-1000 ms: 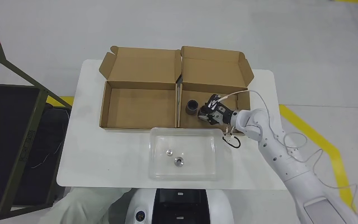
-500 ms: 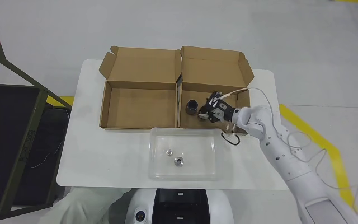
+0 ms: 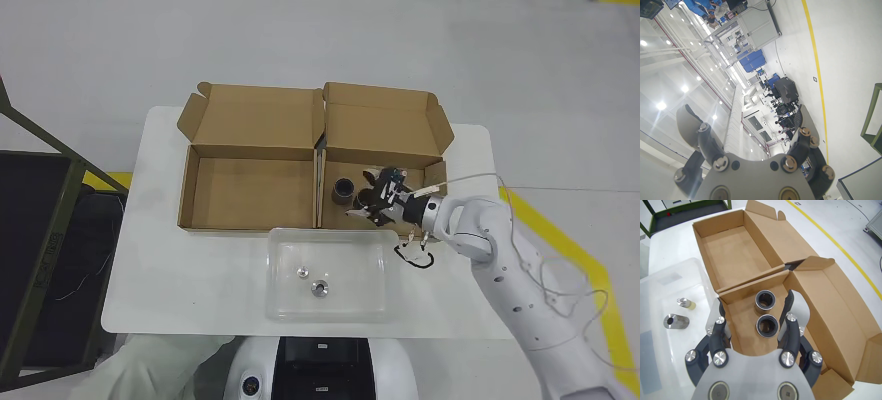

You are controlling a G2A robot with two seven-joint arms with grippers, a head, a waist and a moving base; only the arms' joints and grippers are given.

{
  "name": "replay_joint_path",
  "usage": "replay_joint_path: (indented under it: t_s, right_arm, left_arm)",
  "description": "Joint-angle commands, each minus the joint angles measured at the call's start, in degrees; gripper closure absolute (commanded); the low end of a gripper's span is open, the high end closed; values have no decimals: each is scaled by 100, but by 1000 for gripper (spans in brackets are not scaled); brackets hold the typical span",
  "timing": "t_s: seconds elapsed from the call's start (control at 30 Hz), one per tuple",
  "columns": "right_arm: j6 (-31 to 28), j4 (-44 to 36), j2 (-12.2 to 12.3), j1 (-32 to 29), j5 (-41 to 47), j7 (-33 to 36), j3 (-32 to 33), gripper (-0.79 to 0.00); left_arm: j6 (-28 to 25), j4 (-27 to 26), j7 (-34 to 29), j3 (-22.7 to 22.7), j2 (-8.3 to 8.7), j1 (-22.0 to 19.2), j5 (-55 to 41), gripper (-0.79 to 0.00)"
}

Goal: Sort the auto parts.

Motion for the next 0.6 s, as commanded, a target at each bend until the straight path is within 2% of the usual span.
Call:
replay_joint_path:
  t_s: [0.0,0.23,0.57]
  right_arm:
    - [-60,-290,12,-108,-29,99,-48,-637]
    - [-320,-633,8,-274,43,356,-391,-656]
    - [-712,-921,28,-487,-438,31,-724,-656]
  left_arm:
    - [0,0,0,0,0,0,0,-785]
    - [0,0,0,0,0,0,0,-785]
    - [0,0,0,0,0,0,0,-785]
